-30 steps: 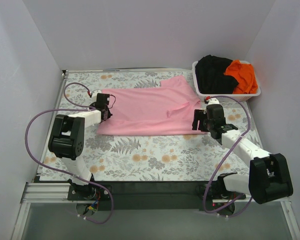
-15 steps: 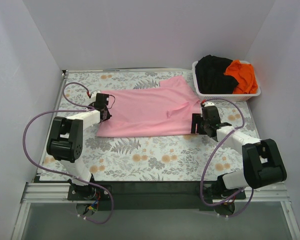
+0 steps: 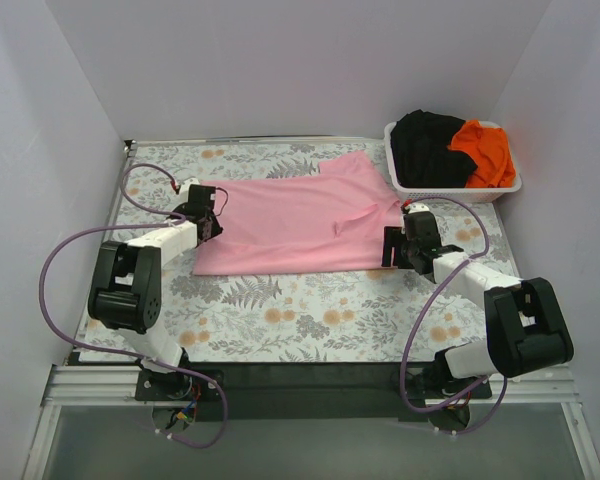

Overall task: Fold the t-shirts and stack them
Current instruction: Fold the tshirt

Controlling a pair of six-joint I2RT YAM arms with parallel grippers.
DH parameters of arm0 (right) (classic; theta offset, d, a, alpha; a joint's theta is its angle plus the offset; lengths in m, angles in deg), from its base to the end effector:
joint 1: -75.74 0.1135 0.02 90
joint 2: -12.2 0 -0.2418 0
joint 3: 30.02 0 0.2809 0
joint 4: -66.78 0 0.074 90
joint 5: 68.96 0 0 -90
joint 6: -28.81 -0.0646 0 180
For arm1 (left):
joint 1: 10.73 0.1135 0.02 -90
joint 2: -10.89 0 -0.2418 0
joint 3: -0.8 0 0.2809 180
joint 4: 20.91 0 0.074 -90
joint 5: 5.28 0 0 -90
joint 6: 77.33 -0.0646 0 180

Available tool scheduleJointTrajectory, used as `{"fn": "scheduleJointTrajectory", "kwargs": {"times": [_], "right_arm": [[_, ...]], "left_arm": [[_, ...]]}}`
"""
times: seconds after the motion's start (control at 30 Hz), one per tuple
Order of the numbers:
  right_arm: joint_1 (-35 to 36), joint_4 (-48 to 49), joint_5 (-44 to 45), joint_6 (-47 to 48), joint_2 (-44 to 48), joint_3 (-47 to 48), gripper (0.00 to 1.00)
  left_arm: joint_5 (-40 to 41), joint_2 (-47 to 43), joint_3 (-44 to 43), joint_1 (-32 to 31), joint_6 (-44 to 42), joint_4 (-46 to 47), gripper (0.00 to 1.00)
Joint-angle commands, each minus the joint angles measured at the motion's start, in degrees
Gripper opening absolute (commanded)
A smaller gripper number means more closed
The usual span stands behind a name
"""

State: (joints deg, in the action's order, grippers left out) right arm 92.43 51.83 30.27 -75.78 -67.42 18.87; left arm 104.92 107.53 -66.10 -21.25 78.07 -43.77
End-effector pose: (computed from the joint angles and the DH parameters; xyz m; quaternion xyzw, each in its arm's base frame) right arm 0.3039 0.0803 0.1092 0.0134 0.9235 0.0296 0.3821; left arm 0.3714 -0.0463 0.1074 -0.4796 0.8017 -0.0632 0.3510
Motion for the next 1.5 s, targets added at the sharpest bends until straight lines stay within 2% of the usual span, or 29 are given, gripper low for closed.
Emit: {"fn": "scheduleJointTrajectory", "kwargs": {"times": [0.0, 0.13, 0.77, 0.83, 0.93, 1.0, 1.1, 1.23, 1.47], "right_arm": [[0.36, 2.0, 0.17, 0.44, -0.1, 0.71, 0.64], [0.36, 2.0, 0.08, 0.53, 0.07, 0.62, 0.64], [0.54, 2.08, -1.15, 0.61, 0.42, 0.45, 0.64], [0.45, 2.08, -1.24, 0.61, 0.51, 0.45, 0.64], [0.63, 2.08, -1.06, 0.61, 0.69, 0.27, 0.64], [0.63, 2.08, -1.15, 0.61, 0.69, 0.27, 0.65], [0.54, 2.08, -0.89, 0.7, 0.78, 0.27, 0.64], [0.71, 2.08, -0.36, 0.7, 0.51, 0.18, 0.64], [0.71, 2.08, 0.26, 0.61, -0.89, 0.62, 0.64]], "left_arm": [[-0.08, -2.16, 0.51, -0.11, -0.02, -0.46, 0.3], [-0.17, -1.81, 0.43, -0.11, -0.19, -0.38, 0.27], [-0.69, -2.16, 1.04, -0.11, 0.34, -1.96, 0.28], [-1.05, -1.89, 0.78, -0.11, 0.25, -1.87, 0.25], [-1.13, -2.07, 0.95, -0.11, 0.16, -1.52, 0.13], [-1.22, -2.07, 1.21, -0.11, -0.02, -1.34, 0.0], [-0.7, -1.98, 1.3, -0.11, -0.1, -1.34, 0.0], [6.23, -2.86, 1.3, -0.02, 0.16, -3.18, 0.0], [10.11, -4.79, 1.39, 0.33, 1.21, -4.68, 0.0]]}}
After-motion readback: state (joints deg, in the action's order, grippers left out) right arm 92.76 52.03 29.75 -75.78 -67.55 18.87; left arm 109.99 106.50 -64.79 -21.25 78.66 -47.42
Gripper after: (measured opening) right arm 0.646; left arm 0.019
